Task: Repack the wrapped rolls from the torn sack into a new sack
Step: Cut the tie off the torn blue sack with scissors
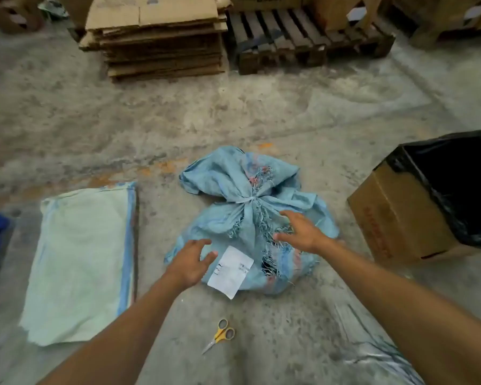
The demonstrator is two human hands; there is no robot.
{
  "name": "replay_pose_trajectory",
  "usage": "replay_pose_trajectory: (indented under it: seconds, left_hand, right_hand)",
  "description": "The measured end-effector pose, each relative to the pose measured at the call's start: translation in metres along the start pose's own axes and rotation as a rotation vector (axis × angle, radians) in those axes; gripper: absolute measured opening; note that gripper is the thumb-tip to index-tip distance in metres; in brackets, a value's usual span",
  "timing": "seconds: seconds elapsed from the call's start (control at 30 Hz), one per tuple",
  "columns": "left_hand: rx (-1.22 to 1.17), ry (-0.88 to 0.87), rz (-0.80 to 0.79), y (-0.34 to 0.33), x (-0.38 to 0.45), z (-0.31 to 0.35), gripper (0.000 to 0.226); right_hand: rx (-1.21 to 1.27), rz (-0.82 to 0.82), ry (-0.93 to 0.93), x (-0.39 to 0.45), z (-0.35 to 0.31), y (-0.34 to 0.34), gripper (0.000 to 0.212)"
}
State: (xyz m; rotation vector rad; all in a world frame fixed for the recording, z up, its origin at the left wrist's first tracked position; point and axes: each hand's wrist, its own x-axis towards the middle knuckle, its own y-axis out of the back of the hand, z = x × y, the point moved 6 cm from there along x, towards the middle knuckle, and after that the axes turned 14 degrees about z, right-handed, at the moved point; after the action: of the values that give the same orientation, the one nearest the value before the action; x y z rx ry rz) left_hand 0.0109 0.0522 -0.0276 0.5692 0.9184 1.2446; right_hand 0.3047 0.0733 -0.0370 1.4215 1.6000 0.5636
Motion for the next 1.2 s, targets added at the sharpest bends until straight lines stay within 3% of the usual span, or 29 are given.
replay_pose_trajectory:
  seconds: [0.2,0.23,0.3,0.37,0.47,0.57,0.67,0.93,1.2]
  left_hand:
    - [0.019,-0.094,0.184,-0.100,0.079,-0.055,0.089]
    - [0.063,-0.127,0.231,-0.110,0.089,-0.060,0.093]
    - [0.158,-0.153,0.290,-0.124,0.107,-0.063,0.089]
    - [0.239,-0.167,0.347,-0.133,0.124,-0.061,0.061]
    - [0.246,-0.233,0.411,-0.121,0.139,-0.048,0.034]
    - [-0.016,-0.185,0.480,-0.083,0.144,-0.041,0.026]
    - [-0.100,-0.144,0.567,-0.059,0.133,-0.050,0.020]
    - [-0.422,-0.182,0.707,0.009,0.101,-0.041,0.017]
    - [-0.493,-0.268,0.741,0.049,0.083,-0.009,0.027]
  right_hand:
    - [-0.073,0.175,-0.004,0.063,0.048,-0.086,0.124]
    - [-0.134,0.209,0.001,0.069,0.051,-0.095,0.117]
    - [-0.216,0.312,0.003,0.081,0.053,-0.108,0.080]
    - [-0.193,0.395,-0.017,0.091,0.056,-0.118,0.043]
    - [-0.029,0.349,-0.032,0.097,0.054,-0.117,0.026]
    - [0.301,0.375,0.018,0.090,0.026,-0.088,0.029]
    - [0.455,0.422,0.090,0.077,-0.014,-0.059,0.033]
    - [0.644,0.551,0.149,0.062,-0.051,0.002,0.032]
    - [0.728,0.620,0.293,0.034,-0.072,0.051,0.030]
